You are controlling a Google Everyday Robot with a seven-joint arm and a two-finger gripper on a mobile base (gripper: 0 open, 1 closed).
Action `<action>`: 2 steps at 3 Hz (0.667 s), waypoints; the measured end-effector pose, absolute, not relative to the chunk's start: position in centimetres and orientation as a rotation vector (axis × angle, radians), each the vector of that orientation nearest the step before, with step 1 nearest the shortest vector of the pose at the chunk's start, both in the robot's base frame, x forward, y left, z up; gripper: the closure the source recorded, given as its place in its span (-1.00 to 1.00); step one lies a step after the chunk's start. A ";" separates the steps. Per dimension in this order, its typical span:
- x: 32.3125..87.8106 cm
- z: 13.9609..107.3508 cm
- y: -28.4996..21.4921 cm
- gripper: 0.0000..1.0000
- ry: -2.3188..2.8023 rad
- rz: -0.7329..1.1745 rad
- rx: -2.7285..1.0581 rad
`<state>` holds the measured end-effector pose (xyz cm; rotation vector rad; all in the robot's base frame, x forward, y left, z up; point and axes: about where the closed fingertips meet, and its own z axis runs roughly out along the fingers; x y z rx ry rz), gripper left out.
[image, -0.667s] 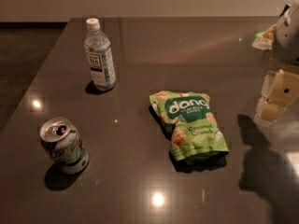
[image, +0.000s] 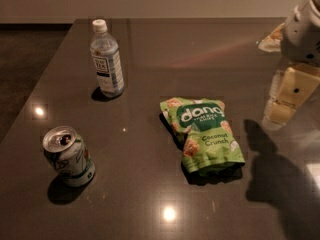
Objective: Pick 7up can
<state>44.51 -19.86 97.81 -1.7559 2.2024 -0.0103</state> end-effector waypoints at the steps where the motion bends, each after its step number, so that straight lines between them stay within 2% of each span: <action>1: 45.4 98.0 -15.8 -1.00 2.104 0.139 -1.829; 2: 44.9 98.3 -10.7 -1.00 1.963 0.271 -1.900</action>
Offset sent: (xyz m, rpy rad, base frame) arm -0.0160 0.1573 0.0069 0.2875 0.0806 0.3894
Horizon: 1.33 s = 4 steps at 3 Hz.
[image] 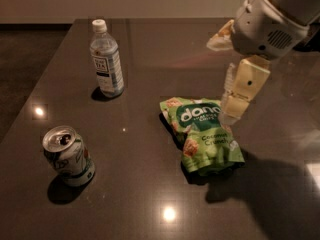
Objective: Pick 7up can
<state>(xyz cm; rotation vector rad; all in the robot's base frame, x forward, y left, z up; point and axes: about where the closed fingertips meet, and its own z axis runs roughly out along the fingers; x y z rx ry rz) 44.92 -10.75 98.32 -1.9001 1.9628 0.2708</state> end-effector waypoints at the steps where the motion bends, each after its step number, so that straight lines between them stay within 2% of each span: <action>1: 43.0 98.4 -6.0 -1.00 1.829 0.327 -1.957; 2: 40.1 96.0 -0.3 -1.00 1.718 0.330 -2.026; 4: 38.4 93.7 7.1 -1.00 1.661 0.383 -2.093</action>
Offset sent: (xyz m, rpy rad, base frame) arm -0.0705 0.1536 -0.0561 0.0756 -0.0703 0.2584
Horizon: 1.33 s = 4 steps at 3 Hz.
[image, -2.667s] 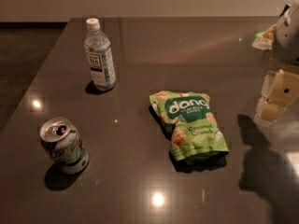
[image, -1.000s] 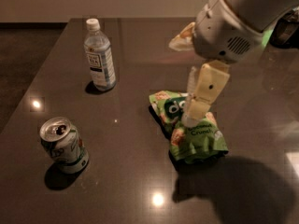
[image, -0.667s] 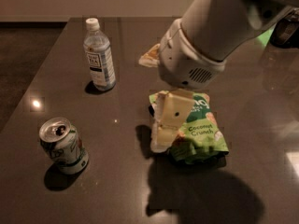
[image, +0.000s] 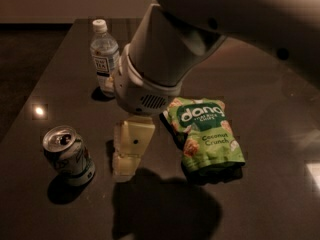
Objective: Pick 7up can
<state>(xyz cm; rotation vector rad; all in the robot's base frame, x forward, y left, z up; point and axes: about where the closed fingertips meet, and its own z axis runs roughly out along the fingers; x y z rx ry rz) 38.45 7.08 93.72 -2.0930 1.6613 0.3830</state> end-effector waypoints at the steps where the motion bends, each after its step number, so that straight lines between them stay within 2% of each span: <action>1: 38.2 93.1 10.2 -1.00 1.660 0.464 -2.102; 4: 36.3 90.8 16.1 -1.00 1.615 0.623 -2.149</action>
Offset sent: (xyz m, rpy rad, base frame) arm -0.0193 0.0883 -0.0305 0.0686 0.1752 0.0886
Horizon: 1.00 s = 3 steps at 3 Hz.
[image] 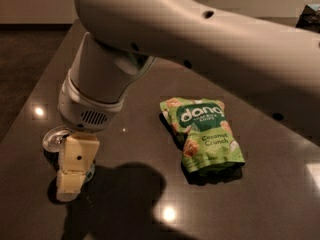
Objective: Pick 7up can
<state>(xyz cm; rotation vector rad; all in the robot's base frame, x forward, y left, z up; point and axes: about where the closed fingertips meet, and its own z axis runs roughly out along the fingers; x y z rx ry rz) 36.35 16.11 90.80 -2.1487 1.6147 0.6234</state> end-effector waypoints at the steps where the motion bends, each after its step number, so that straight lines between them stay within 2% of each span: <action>1: 36.1 90.5 17.1 -0.82 1.608 0.640 -2.163; 3: 37.1 90.5 17.3 0.12 1.625 0.674 -2.160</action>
Offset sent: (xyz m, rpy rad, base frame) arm 0.0088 0.0172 -0.0110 -0.0098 0.0584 0.0147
